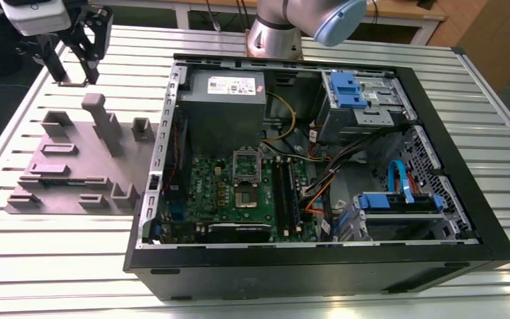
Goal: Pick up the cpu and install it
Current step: 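Pick up the cpu and move it towards the insertion slot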
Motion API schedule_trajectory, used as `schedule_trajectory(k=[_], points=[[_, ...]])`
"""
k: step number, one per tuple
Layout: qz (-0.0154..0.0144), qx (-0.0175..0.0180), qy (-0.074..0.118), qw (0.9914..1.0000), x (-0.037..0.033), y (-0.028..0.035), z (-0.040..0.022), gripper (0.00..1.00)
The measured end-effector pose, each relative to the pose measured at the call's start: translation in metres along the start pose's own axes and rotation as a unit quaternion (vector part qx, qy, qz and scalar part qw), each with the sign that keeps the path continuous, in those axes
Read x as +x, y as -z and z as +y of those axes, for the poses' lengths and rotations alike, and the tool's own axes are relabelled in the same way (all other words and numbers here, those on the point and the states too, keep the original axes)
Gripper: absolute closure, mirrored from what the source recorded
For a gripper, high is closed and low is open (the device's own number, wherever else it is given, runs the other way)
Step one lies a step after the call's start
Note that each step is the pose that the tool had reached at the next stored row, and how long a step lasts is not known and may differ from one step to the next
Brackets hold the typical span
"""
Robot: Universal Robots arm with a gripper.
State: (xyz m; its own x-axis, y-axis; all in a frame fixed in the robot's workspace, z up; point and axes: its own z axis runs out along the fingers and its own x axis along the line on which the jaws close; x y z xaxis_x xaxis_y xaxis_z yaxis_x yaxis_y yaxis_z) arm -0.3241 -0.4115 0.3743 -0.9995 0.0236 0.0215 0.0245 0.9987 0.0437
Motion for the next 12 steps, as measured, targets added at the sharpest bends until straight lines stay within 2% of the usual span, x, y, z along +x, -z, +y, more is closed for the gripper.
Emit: schedule_trajectory(k=[4, 5, 12], points=[[0.0000, 0.0000, 0.000, 1.00000, -0.0042, 0.0001, 0.0001, 0.53], [0.0000, 0.0000, 0.000, 1.00000, -0.0079, 0.0001, 0.0002, 0.53], [-0.0001, 0.0000, -0.003, 1.00000, -0.0104, 0.0004, -0.0038, 0.53]])
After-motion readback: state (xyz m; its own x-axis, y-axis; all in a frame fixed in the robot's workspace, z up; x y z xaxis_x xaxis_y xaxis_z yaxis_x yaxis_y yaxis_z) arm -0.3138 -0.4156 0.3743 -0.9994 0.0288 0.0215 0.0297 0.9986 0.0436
